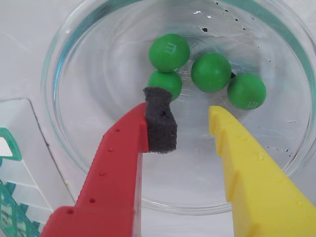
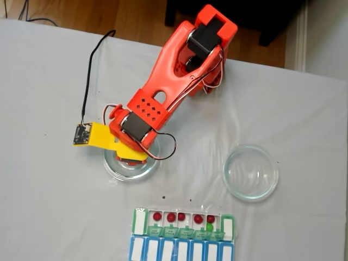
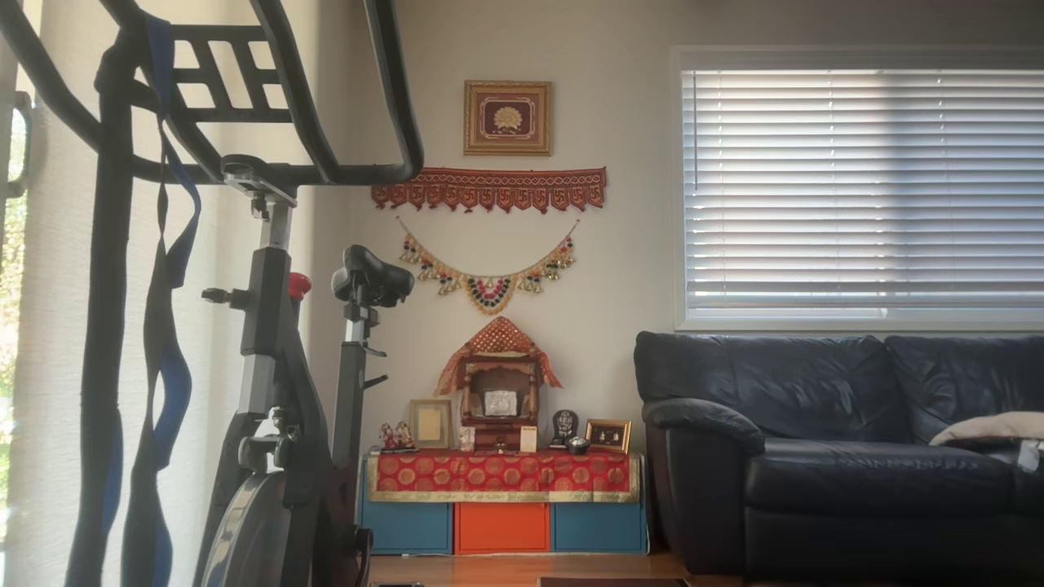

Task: Sort medicines into box.

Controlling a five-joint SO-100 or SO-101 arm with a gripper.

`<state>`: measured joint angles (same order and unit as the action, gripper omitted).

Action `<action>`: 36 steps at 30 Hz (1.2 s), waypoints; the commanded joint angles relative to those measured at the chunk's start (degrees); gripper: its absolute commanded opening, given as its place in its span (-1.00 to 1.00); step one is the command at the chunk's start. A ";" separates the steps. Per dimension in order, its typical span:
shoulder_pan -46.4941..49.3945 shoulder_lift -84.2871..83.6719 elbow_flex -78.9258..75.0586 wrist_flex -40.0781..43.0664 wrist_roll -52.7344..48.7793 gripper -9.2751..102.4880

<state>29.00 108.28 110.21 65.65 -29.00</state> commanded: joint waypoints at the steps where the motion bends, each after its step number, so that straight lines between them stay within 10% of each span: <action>1: 0.62 0.97 -2.81 -0.70 -0.09 -0.52; 36: 1.41 -1.67 -2.29 -3.52 -0.79 -0.40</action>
<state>30.15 106.17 110.21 62.31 -29.00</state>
